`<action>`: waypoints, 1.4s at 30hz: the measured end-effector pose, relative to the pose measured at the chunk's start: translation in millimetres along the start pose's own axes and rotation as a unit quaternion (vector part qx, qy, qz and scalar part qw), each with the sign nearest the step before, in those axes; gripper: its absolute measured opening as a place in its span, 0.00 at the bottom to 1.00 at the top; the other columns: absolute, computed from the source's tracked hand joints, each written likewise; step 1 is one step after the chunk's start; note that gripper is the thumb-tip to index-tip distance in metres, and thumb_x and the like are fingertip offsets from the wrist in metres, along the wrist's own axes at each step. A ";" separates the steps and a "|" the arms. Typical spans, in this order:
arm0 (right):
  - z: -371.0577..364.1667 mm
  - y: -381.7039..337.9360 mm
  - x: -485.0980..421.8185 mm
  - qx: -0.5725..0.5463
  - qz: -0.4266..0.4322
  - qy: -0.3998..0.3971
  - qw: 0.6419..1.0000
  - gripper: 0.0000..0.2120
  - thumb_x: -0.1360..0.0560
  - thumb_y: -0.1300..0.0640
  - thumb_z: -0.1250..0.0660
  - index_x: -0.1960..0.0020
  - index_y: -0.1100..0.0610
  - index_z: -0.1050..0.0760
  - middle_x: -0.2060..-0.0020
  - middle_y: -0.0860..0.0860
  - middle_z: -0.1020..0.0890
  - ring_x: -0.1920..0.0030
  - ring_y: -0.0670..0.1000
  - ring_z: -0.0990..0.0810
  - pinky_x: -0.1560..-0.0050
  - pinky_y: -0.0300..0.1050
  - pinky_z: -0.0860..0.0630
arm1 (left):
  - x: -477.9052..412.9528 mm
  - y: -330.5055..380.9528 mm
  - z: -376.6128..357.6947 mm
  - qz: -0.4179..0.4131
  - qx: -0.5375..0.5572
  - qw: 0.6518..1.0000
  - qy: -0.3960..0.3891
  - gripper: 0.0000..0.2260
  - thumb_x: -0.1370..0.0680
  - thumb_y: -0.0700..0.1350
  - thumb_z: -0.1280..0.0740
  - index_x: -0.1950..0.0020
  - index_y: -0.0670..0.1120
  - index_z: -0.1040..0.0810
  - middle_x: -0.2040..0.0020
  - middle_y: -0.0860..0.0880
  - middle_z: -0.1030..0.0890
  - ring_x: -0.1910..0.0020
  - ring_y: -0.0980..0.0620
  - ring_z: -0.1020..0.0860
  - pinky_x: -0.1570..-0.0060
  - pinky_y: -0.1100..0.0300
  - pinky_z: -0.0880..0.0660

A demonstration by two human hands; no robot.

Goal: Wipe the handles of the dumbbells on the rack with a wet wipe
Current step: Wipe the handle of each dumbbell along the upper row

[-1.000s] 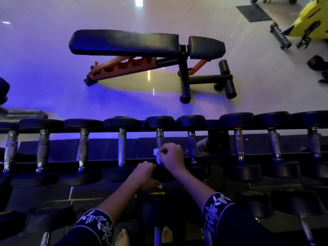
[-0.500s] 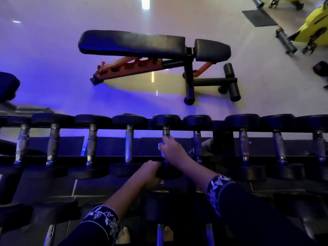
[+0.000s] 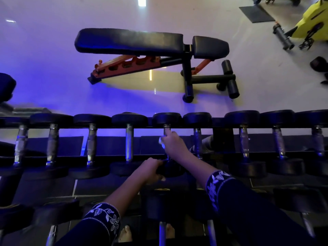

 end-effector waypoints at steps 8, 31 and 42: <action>-22.9 -1.2 25.1 -0.054 -0.046 -0.036 0.997 0.04 0.25 0.62 0.36 0.54 0.59 0.22 0.44 0.55 0.27 0.51 0.56 0.23 0.54 0.49 0.23 | 1.8 1.0 0.8 0.001 -0.009 1.000 0.005 0.24 0.30 0.47 0.23 0.35 0.48 0.23 0.44 0.47 0.18 0.44 0.49 0.20 0.44 0.56 0.24; 7.3 31.2 7.8 -0.173 -0.093 0.073 0.978 0.08 0.29 0.63 0.32 0.51 0.59 0.18 0.58 0.57 0.25 0.57 0.58 0.23 0.58 0.50 0.25 | 0.7 4.3 4.2 -0.007 -0.034 0.999 0.014 0.34 0.31 0.50 0.22 0.27 0.47 0.30 0.39 0.45 0.19 0.39 0.47 0.23 0.39 0.55 0.27; -23.1 33.7 64.9 -0.271 -0.211 0.073 0.936 0.07 0.32 0.66 0.30 0.55 0.60 0.16 0.58 0.56 0.17 0.58 0.52 0.20 0.56 0.36 0.30 | -0.6 3.1 4.9 -0.002 -0.019 1.000 -0.007 0.34 0.31 0.49 0.22 0.27 0.48 0.30 0.41 0.47 0.18 0.40 0.50 0.22 0.39 0.56 0.26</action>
Point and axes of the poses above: each hand's wrist, its own x-axis away from the middle knuckle, its own z-axis out of the back of the hand, y = z × x, the point moved 7 cm from there along -x, towards the middle knuckle
